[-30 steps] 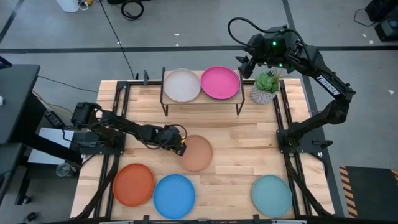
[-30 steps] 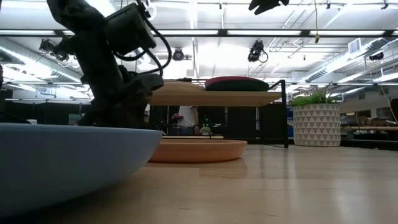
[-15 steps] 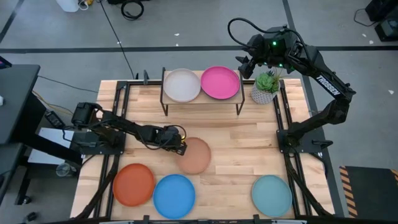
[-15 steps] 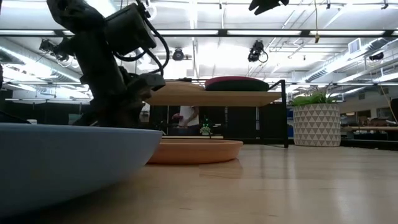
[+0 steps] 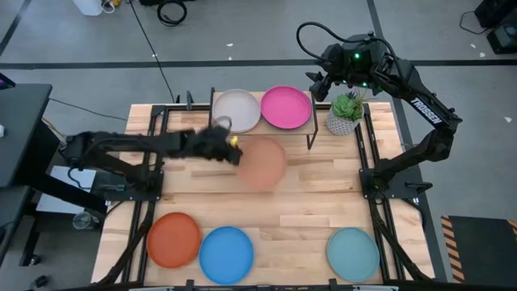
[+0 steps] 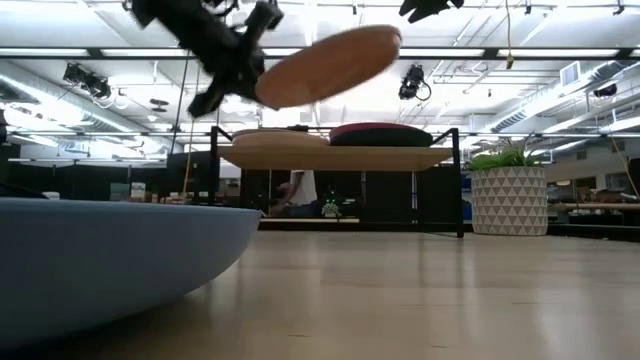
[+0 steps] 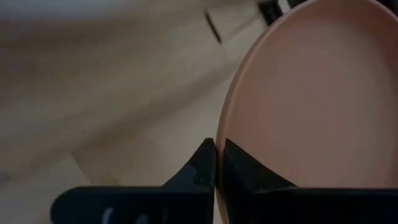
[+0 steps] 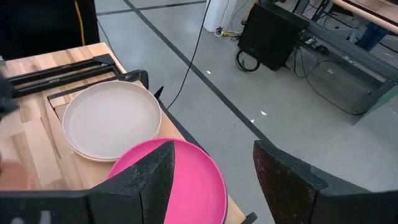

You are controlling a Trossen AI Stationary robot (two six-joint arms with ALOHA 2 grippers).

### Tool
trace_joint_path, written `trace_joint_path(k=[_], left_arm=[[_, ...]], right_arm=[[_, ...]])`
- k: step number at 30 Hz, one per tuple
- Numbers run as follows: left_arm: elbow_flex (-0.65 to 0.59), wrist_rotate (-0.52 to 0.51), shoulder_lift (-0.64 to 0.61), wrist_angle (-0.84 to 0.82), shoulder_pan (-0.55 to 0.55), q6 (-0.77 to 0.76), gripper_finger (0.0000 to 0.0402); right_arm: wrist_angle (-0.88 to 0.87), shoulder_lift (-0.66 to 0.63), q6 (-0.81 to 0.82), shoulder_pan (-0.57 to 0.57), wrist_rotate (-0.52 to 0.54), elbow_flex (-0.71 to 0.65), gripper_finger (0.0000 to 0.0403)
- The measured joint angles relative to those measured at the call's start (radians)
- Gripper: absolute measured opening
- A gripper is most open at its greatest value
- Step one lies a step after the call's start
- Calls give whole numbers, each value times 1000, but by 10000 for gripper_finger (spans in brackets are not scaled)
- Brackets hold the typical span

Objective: Place and stack plates onto a shelf
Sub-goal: Stack the brown plate on top of the gray plate on the shelf

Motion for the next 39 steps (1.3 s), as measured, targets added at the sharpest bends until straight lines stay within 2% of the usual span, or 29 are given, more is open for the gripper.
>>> trace_joint_path(k=[5, 9, 15, 18, 26, 31, 39], left_arm=[[253, 28, 20, -289, 161, 198, 15], [424, 70, 41, -450, 314, 333, 14], [536, 187, 101, -629, 548, 470, 14], [555, 212, 142, -644, 619, 516, 14], [595, 257, 276, -647, 694, 599, 14], [674, 255, 358, -661, 697, 661, 14], [771, 227, 456, -775, 697, 750, 14]], right_arm=[[1, 0, 21, 0, 0, 0, 224], [3, 0, 29, 0, 1, 0, 224], [8, 0, 51, 0, 4, 0, 224], [10, 0, 55, 0, 3, 0, 224], [11, 0, 75, 0, 3, 0, 224], [11, 0, 90, 0, 3, 0, 224], [10, 0, 126, 2, 3, 0, 217]])
